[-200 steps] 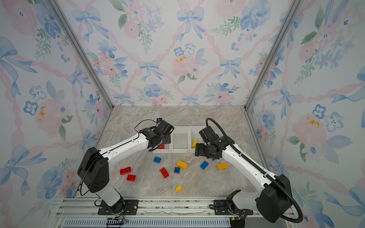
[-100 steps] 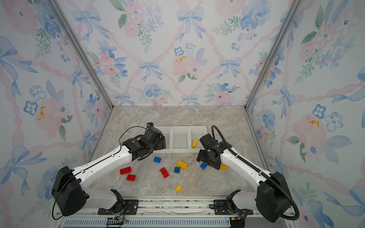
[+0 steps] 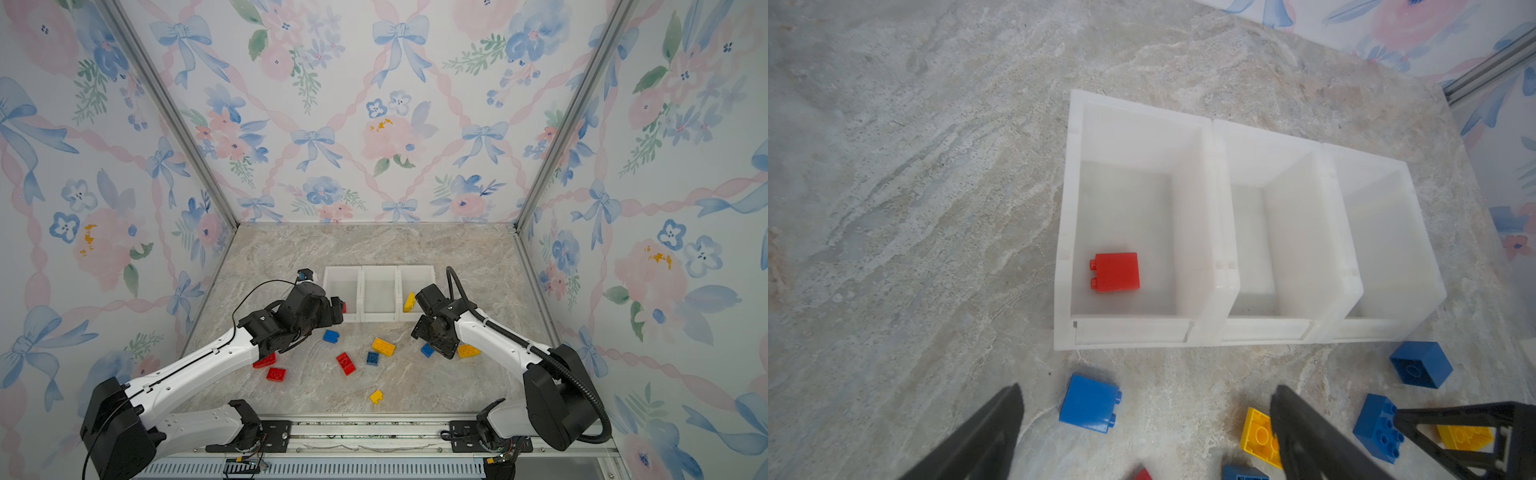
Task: Sort the legos into containers by color
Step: Pick up the lego from the center of the table.
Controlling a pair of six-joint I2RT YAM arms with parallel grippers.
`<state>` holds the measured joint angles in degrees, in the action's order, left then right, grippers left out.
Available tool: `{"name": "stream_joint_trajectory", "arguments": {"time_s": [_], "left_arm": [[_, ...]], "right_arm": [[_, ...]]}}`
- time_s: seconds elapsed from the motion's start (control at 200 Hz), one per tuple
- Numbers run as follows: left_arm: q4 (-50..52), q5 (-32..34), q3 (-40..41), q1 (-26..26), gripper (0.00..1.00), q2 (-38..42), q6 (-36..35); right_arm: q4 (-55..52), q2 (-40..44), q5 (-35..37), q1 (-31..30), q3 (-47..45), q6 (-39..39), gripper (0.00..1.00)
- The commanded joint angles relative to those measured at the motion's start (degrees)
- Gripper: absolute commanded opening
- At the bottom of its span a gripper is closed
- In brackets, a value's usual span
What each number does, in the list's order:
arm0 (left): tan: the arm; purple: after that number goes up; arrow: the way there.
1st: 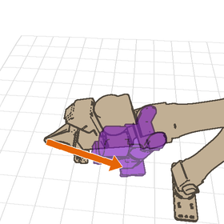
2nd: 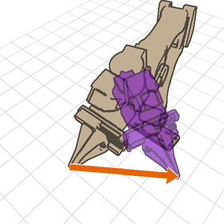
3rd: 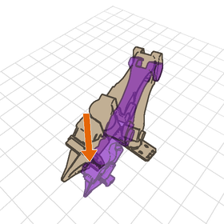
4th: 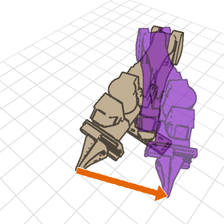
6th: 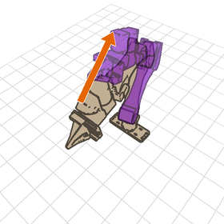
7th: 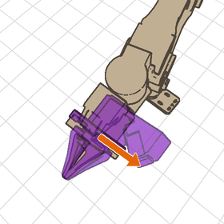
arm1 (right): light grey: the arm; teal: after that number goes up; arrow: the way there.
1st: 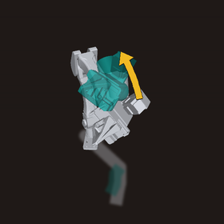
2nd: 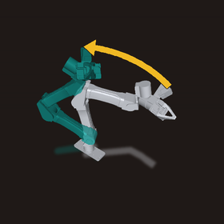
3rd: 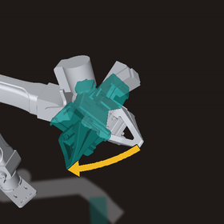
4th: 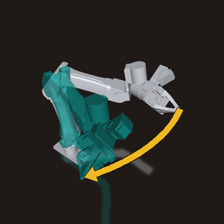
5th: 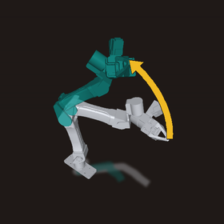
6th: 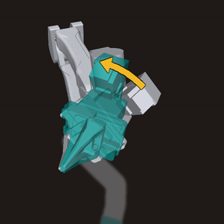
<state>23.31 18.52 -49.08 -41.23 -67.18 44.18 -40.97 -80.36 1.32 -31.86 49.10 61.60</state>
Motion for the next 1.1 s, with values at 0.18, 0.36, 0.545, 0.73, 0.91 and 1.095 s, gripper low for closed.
{"name": "stream_joint_trajectory", "arguments": {"time_s": [0.18, 0.36, 0.545, 0.73, 0.91, 1.095], "left_arm": [[-1.02, -0.25, 1.61, 0.01, 0.96, 3.07, 1.53], [-1.06, -0.2, 1.97, -0.04, 0.96, 3.09, 1.61], [-1.11, -0.19, 1.71, 0.01, 0.97, 2.42, 1.43], [-1.29, -0.13, 1.7, 0.02, 0.97, 1.94, 1.5], [-1.4, -0.04, 1.71, 0.01, 0.97, 1.74, 1.54], [-1.42, 0.15, 1.96, 0.0, 0.97, 1.98, 1.66]], "right_arm": [[2.9, -3.37, 0.55, 1.05, -2.6, 2.45, 0.76], [4.38, -4.72, 0.52, 1.57, -3.5, 2.56, 0.71], [5.44, -5.55, 0.78, 2.19, -3.56, 2.18, 0.65], [5.97, -6.56, 0.77, 2.32, -3.49, 1.95, 0.58], [6.25, -7.36, 0.78, 2.41, -3.32, 1.86, 0.49], [6.09, -7.02, 0.74, 2.25, -3.4, 1.69, 0.34]]}}
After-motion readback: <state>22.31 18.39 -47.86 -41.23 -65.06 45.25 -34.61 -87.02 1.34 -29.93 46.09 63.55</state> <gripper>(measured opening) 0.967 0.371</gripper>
